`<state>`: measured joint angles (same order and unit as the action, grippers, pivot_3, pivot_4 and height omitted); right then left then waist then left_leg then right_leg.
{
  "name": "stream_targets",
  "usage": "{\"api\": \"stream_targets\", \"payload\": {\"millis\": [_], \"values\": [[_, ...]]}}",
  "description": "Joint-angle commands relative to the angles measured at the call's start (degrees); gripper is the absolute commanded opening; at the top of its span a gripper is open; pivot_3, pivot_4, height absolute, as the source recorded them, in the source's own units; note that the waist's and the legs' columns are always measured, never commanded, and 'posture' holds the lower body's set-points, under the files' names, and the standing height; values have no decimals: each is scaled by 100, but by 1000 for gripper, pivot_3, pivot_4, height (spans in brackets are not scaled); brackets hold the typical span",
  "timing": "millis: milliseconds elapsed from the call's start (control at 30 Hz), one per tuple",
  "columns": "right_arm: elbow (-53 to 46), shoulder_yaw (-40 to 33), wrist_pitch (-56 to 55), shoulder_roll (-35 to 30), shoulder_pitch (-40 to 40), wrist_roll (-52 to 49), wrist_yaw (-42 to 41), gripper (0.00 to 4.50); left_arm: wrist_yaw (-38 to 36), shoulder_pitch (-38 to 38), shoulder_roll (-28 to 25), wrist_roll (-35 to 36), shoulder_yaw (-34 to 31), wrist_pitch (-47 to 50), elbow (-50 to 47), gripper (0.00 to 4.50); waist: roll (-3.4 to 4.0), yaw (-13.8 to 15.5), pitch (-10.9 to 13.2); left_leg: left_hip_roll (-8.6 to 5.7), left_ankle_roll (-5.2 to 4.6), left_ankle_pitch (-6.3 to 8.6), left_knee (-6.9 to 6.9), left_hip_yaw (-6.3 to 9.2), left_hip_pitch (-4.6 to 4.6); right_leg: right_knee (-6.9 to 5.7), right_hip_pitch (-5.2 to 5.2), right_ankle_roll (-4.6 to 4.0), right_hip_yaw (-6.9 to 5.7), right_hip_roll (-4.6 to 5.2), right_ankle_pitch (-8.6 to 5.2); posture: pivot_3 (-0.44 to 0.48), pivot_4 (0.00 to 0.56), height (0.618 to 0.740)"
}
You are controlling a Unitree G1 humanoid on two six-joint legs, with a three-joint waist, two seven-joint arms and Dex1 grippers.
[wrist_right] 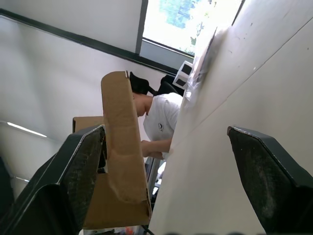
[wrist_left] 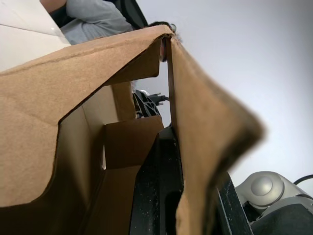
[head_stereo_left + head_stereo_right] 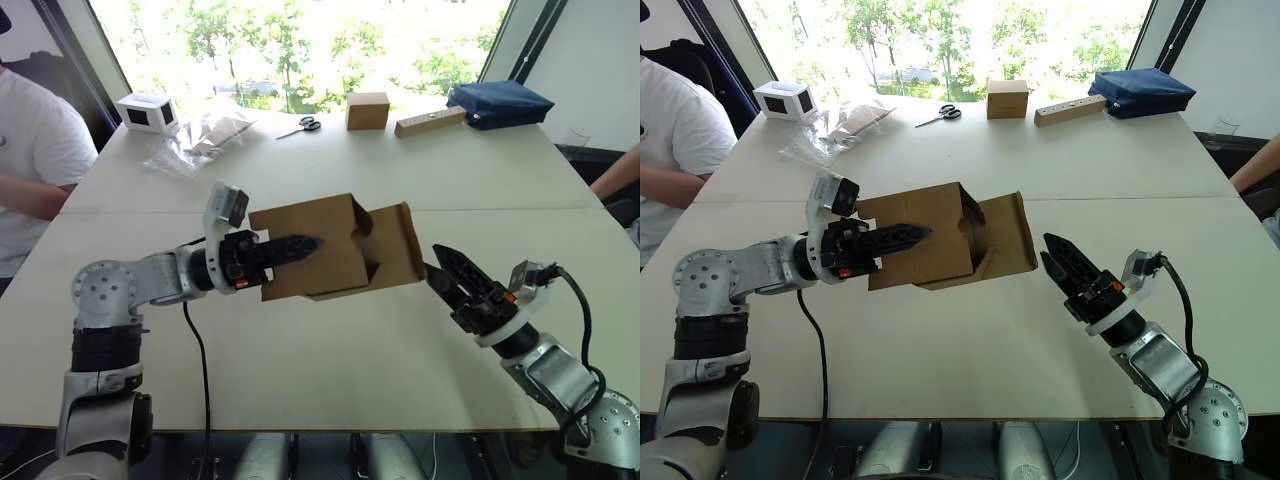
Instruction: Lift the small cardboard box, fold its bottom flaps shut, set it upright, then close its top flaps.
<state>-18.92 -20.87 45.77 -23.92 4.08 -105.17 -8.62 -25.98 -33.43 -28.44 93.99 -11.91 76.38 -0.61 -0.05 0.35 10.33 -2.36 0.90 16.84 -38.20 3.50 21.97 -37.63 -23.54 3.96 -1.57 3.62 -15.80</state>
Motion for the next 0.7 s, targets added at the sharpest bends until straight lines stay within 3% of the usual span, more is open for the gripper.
{"api": "stream_targets", "payload": {"millis": [33, 333, 700], "values": [[-244, 65, -73, 20, -34, -148, -44, 4225, -5, -20, -38, 200, 0, -118, -178, 0, 0, -1, 0, 0, 0, 0, 0, 0, 0, 0, 0, 0, 0, 0, 0, 0, 150, 740], [-717, 410, -406, 322, -324, -370, 229, 4225, -17, 20, -56, 198, 111, -153, -217, 0, 0, -5, 0, 0, 0, 0, 0, 0, 0, 0, -1, 0, 0, 0, 0, 0, 150, 740], [-1164, 364, -603, -76, -424, -630, 396, 4225, -91, 101, -116, 85, 150, -187, -176, 0, 0, 1, 0, 0, -1, 0, 0, 0, 0, 2, 0, 0, 0, 0, 0, 0, 150, 740]]}}
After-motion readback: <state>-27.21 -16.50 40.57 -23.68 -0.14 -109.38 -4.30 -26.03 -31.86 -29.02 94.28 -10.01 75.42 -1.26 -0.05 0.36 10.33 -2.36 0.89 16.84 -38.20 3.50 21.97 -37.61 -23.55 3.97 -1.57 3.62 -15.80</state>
